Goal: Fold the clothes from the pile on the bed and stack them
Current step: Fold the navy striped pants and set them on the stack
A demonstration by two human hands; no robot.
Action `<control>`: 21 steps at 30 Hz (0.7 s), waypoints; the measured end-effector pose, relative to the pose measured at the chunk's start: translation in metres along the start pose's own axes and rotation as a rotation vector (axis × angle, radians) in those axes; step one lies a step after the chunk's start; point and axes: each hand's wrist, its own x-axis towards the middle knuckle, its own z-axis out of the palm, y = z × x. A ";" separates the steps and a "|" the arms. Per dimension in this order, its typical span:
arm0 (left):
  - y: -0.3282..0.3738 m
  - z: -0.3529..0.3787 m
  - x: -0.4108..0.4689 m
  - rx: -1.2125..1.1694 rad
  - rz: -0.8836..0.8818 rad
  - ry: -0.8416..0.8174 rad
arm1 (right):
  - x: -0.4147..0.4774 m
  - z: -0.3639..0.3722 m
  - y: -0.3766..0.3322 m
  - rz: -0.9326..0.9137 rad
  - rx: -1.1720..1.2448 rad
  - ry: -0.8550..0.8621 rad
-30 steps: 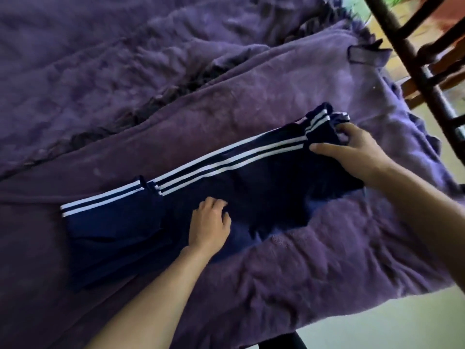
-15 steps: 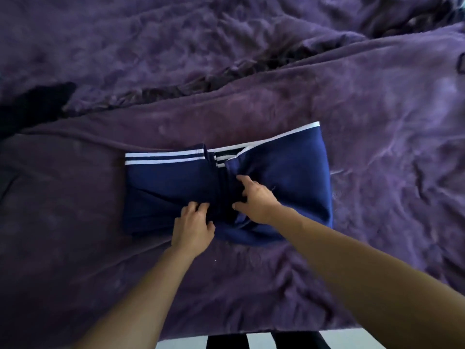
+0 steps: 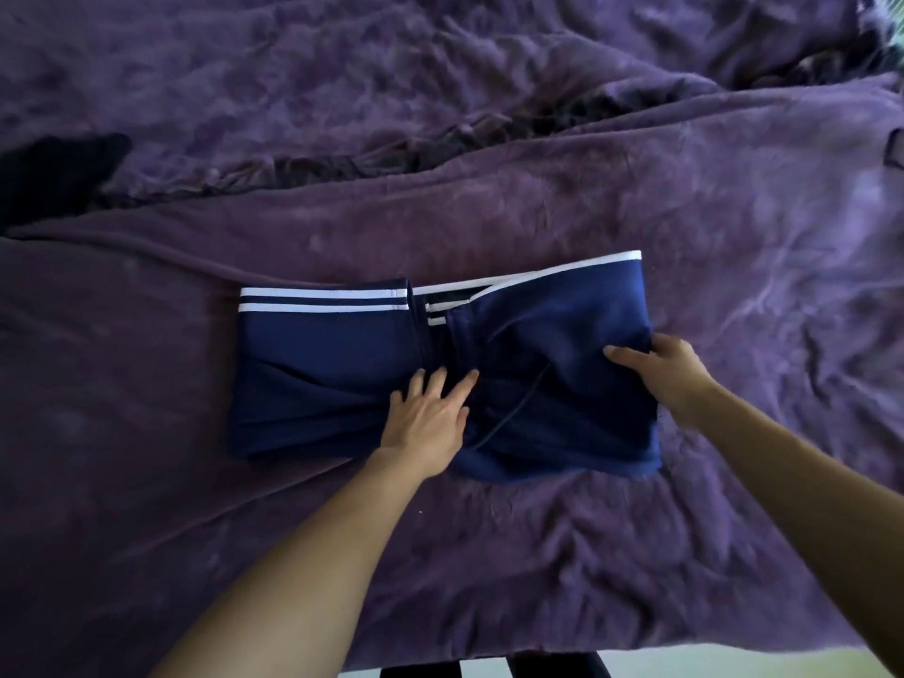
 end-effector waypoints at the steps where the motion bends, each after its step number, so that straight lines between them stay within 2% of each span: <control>1: -0.003 -0.002 0.001 -0.012 0.011 -0.011 | -0.008 0.001 -0.006 -0.027 0.041 -0.035; 4: -0.012 -0.014 -0.006 -0.183 0.046 -0.007 | -0.050 0.014 -0.042 -0.152 0.130 -0.119; 7: -0.034 -0.036 -0.028 -0.561 -0.031 0.202 | -0.092 0.049 -0.091 -0.242 0.085 -0.191; 9: -0.061 -0.047 -0.048 -0.673 -0.167 0.373 | -0.111 0.086 -0.120 -0.299 -0.026 -0.226; 11: -0.097 -0.052 -0.072 -0.686 -0.307 0.478 | -0.123 0.131 -0.144 -0.374 -0.224 -0.212; 14: -0.157 -0.048 -0.106 -0.678 -0.480 0.531 | -0.132 0.211 -0.166 -0.457 -0.438 -0.232; 16: -0.192 -0.042 -0.123 -0.643 -0.550 0.543 | -0.134 0.263 -0.168 -0.449 -0.492 -0.326; 19: -0.226 -0.040 -0.135 -0.621 -0.649 0.571 | -0.134 0.316 -0.158 -0.340 -0.466 -0.535; 21: -0.233 -0.040 -0.132 -0.646 -0.694 0.594 | -0.134 0.322 -0.144 -0.394 -0.458 -0.528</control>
